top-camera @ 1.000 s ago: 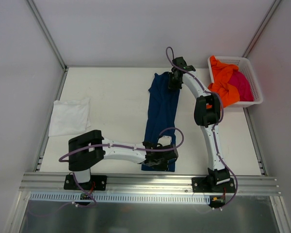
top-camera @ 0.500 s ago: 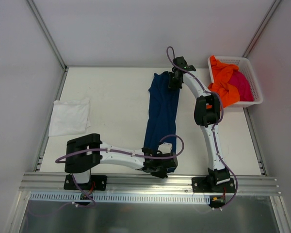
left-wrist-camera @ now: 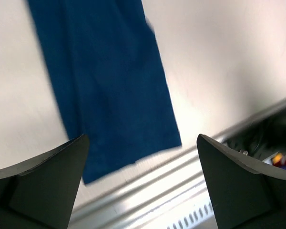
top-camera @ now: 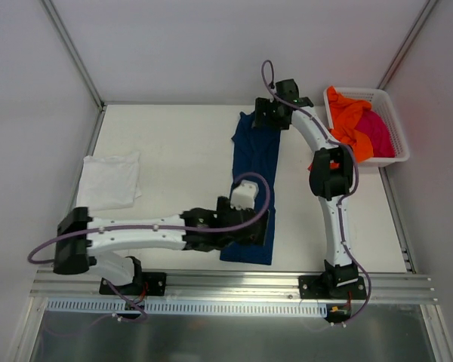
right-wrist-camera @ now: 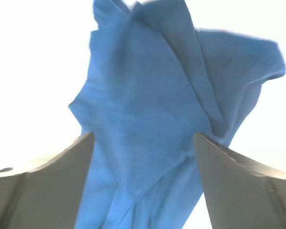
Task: Fold and stack the t-shirts
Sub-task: Grab the bottom of the folded rectangular tshirt with both arms
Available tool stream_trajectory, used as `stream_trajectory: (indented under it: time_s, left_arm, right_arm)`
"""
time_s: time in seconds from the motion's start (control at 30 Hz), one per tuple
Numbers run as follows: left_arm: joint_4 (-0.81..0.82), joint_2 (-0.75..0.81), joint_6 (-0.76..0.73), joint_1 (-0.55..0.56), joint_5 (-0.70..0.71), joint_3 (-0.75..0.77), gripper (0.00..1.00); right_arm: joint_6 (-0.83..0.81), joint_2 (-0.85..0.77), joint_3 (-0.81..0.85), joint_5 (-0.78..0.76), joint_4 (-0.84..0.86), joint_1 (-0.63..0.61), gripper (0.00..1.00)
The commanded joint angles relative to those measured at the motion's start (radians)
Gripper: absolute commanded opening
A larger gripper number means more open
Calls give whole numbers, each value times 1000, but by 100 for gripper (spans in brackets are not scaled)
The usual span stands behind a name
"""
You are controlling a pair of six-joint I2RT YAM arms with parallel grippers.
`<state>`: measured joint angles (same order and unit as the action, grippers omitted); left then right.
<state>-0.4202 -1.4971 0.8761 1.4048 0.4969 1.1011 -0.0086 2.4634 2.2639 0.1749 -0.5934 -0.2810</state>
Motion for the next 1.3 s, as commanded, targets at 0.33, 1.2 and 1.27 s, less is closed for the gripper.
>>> stream_trajectory:
  time_s: [0.33, 1.2, 1.27]
  left_arm:
    - [26, 460, -292, -400, 57, -177, 99]
    - [853, 581, -125, -400, -561, -891, 94]
    - [848, 587, -120, -400, -552, -912, 94]
  right_arm:
    - [-54, -860, -347, -37, -81, -43, 94]
    - [773, -1730, -1762, -655, -92, -740, 92]
    - [847, -1695, -1816, -679, -50, -808, 93]
